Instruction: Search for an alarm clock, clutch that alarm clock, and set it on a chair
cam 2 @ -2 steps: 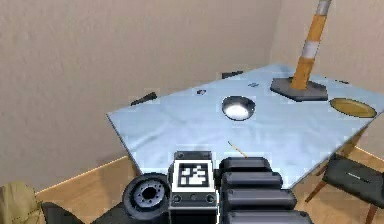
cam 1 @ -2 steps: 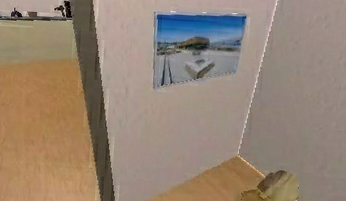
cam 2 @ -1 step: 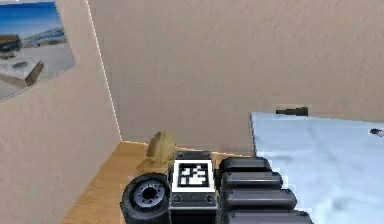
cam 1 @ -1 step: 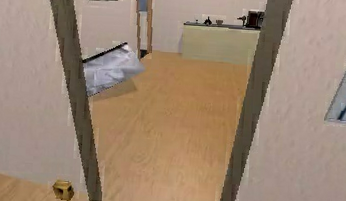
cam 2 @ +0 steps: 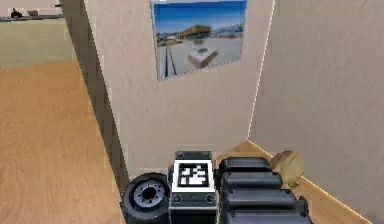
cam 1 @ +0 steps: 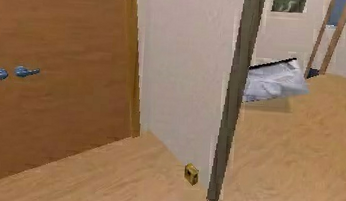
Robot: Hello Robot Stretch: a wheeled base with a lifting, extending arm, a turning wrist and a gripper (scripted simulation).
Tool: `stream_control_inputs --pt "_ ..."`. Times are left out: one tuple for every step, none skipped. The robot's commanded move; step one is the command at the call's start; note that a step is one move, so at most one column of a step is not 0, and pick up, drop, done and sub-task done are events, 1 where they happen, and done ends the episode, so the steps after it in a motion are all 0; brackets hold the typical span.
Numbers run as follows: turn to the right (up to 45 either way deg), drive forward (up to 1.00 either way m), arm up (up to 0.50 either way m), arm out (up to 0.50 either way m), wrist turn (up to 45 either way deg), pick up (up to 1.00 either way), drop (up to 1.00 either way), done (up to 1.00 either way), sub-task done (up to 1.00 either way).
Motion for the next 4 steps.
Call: stream_control_inputs --pt "-39.0 0.0 0.0 0.0 0.0 0.0 0.0 0.0 0.0" --pt "45.0 0.0 0.0 0.0 0.0 0.0 0.0 0.0 0.0" --pt "45.0 0.0 0.0 0.0 0.0 0.0 0.0 0.0 0.0" --pt "45.0 0.0 0.0 0.0 0.0 0.0 0.0 0.0 0.0"
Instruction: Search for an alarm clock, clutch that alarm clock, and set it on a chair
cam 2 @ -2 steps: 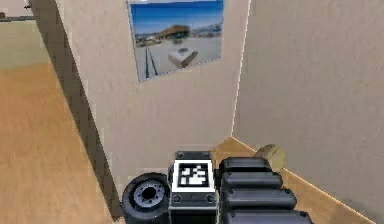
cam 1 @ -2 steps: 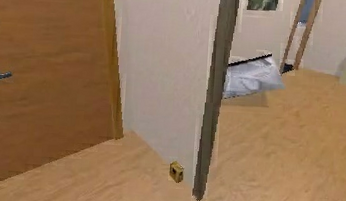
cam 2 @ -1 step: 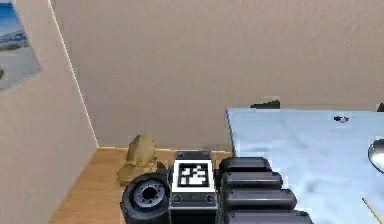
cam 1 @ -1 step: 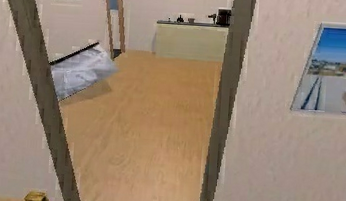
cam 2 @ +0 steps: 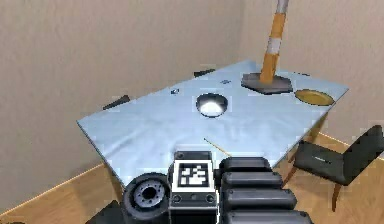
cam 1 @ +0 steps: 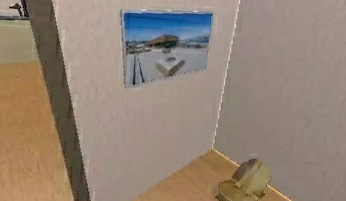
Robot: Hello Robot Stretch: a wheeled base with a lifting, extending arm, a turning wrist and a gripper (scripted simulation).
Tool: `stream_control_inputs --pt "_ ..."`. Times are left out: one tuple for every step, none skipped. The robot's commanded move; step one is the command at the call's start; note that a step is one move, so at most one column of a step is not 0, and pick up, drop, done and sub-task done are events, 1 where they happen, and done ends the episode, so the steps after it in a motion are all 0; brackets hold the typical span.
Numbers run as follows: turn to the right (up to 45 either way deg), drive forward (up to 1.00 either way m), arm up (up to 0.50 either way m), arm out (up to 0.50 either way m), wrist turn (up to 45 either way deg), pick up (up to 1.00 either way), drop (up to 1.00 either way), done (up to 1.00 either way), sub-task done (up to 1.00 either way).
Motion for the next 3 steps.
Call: stream_control_inputs --pt "39.0 0.0 0.0 0.0 0.0 0.0 0.0 0.0 0.0" --pt "0.0 0.0 0.0 0.3 0.0 0.0 0.0 0.0 0.0" --pt "0.0 0.0 0.0 0.0 45.0 0.0 0.0 0.0 0.0"
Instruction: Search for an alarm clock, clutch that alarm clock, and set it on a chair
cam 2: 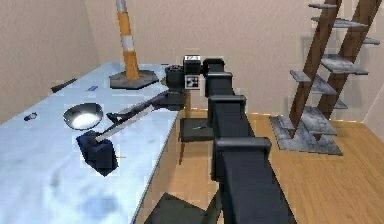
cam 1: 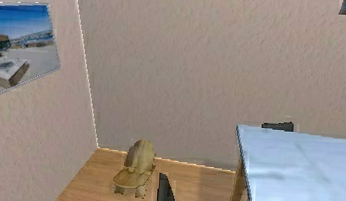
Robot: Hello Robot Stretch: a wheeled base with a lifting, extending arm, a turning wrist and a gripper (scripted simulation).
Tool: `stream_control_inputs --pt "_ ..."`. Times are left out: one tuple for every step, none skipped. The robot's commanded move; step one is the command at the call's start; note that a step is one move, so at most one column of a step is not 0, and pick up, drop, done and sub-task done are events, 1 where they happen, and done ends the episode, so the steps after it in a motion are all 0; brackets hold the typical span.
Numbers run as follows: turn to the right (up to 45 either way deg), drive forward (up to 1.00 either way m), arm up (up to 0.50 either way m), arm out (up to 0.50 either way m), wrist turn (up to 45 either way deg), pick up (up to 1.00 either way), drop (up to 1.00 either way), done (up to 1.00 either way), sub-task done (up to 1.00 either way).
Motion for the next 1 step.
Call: stream_control_inputs --pt "0.0 0.0 0.0 0.0 45.0 0.0 0.0 0.0 0.0"
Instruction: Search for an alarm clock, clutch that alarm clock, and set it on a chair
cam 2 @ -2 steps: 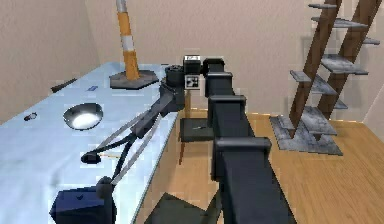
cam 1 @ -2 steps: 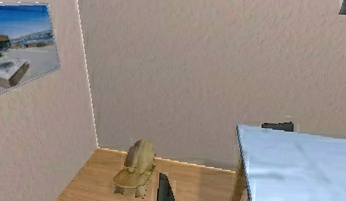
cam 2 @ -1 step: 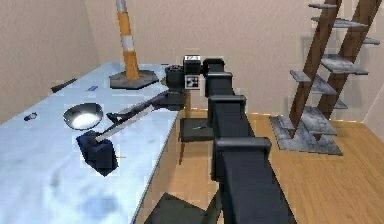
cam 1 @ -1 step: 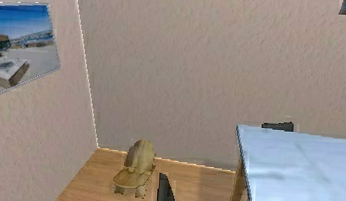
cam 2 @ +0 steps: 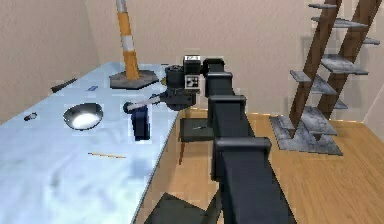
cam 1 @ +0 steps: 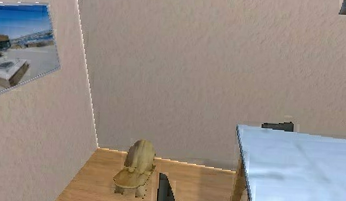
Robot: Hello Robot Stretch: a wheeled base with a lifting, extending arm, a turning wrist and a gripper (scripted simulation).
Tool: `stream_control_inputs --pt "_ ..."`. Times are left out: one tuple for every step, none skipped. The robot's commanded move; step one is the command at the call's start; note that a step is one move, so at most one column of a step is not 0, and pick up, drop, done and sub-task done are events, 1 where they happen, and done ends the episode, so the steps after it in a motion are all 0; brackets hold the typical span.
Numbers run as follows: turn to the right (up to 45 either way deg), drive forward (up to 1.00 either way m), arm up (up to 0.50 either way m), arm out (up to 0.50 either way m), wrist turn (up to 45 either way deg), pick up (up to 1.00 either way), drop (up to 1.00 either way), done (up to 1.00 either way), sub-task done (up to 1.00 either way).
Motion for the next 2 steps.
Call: stream_control_inputs --pt "0.0 0.0 0.0 0.0 33.0 0.0 0.0 0.0 0.0" --pt "0.0 0.0 -0.46 0.0 0.0 0.0 0.0 0.0 0.0"
